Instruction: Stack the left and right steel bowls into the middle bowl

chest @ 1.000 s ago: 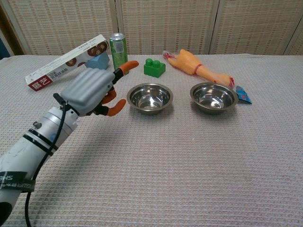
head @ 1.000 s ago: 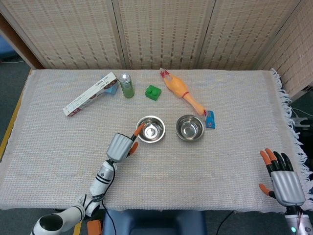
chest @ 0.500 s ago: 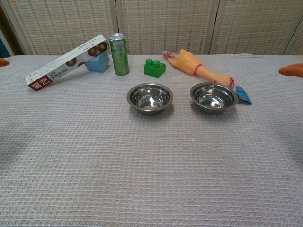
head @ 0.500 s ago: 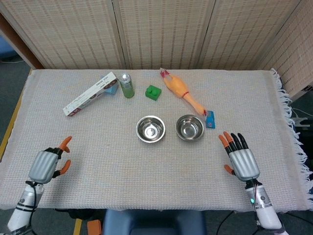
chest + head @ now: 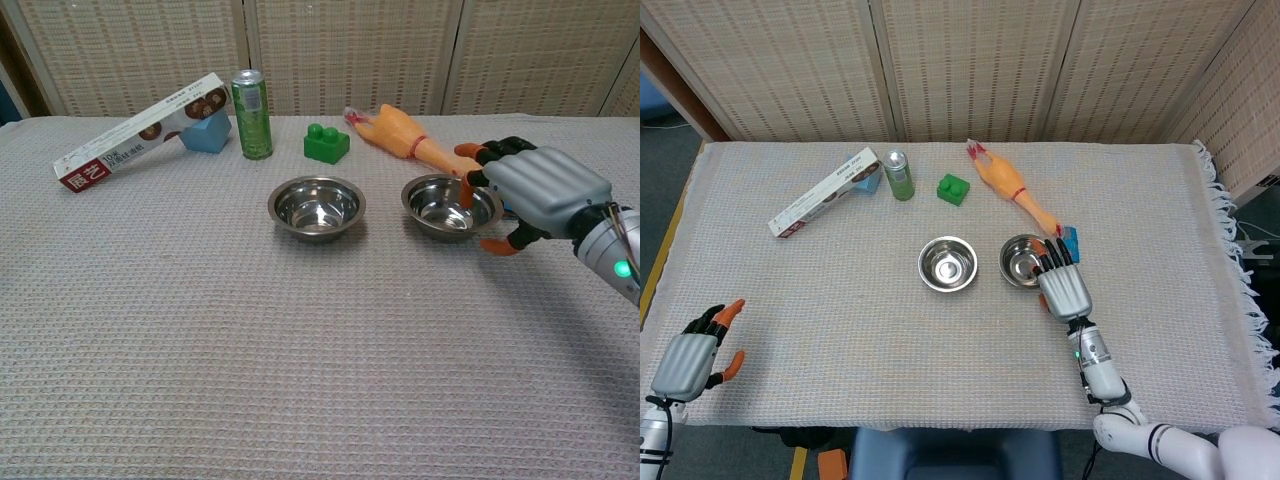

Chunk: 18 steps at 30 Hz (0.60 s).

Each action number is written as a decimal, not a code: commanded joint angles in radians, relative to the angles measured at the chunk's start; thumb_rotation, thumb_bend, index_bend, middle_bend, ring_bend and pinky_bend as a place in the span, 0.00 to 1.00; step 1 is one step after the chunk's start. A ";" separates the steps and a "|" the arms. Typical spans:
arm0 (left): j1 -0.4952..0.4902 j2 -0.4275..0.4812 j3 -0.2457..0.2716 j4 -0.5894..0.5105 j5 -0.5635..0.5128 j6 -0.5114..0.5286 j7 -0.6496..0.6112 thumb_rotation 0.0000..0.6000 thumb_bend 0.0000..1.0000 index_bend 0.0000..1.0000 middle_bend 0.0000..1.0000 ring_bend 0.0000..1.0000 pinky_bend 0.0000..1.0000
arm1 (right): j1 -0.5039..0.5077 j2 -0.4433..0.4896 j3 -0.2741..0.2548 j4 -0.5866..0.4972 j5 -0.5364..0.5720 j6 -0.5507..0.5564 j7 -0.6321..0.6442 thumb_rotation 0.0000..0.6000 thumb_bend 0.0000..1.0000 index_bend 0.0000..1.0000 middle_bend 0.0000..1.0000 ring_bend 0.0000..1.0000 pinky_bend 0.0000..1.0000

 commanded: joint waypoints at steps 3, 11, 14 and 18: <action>0.010 0.004 -0.017 0.004 0.009 0.000 -0.007 1.00 0.41 0.00 0.14 0.09 0.25 | 0.080 -0.119 0.023 0.159 0.034 -0.036 0.050 1.00 0.31 0.51 0.00 0.00 0.00; 0.021 0.006 -0.037 0.010 0.019 -0.017 -0.012 1.00 0.42 0.00 0.14 0.09 0.25 | 0.113 -0.175 0.017 0.249 0.025 -0.005 0.124 1.00 0.41 0.70 0.00 0.00 0.00; 0.026 0.006 -0.043 0.009 0.024 -0.019 -0.012 1.00 0.42 0.00 0.14 0.09 0.25 | 0.106 -0.160 0.005 0.230 -0.005 0.052 0.167 1.00 0.41 0.73 0.00 0.00 0.00; 0.031 0.005 -0.051 0.009 0.028 -0.023 -0.009 1.00 0.42 0.00 0.14 0.09 0.25 | 0.093 -0.124 0.005 0.147 -0.029 0.121 0.191 1.00 0.41 0.73 0.00 0.00 0.00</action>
